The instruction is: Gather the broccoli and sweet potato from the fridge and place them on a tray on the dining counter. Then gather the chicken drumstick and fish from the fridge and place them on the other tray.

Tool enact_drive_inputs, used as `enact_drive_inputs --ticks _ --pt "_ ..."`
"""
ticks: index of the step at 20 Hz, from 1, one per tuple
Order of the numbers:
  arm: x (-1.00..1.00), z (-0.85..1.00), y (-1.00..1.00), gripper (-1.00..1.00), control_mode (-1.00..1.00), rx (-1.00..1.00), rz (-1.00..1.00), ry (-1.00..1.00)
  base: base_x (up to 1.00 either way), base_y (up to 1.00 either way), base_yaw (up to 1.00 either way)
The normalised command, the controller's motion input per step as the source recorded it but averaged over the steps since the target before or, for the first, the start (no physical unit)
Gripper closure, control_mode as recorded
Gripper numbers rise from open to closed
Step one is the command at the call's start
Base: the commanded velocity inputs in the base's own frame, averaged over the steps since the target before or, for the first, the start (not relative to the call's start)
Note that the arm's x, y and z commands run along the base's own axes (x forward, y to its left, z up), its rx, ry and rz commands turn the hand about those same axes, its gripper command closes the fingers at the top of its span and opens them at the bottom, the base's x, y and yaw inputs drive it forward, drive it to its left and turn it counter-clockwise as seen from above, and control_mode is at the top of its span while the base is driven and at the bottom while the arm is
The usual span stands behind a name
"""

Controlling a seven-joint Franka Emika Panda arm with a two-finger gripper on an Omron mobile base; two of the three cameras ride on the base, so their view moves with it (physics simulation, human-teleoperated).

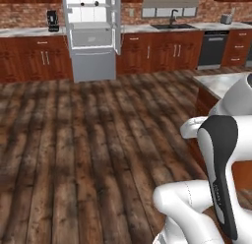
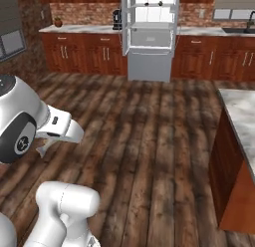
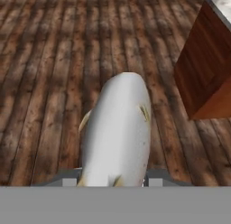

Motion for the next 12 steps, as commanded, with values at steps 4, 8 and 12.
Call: enact_drive_inputs --ticks 4,8,12 --pt "0.00 0.00 0.00 1.00 1.00 0.00 0.00 0.00 -1.00 0.00 0.00" --pt "0.00 0.00 0.00 1.00 1.00 0.00 0.00 0.00 -1.00 0.00 0.00" --pt "0.00 0.00 0.00 1.00 1.00 0.00 0.00 0.00 -0.61 -0.43 0.00"
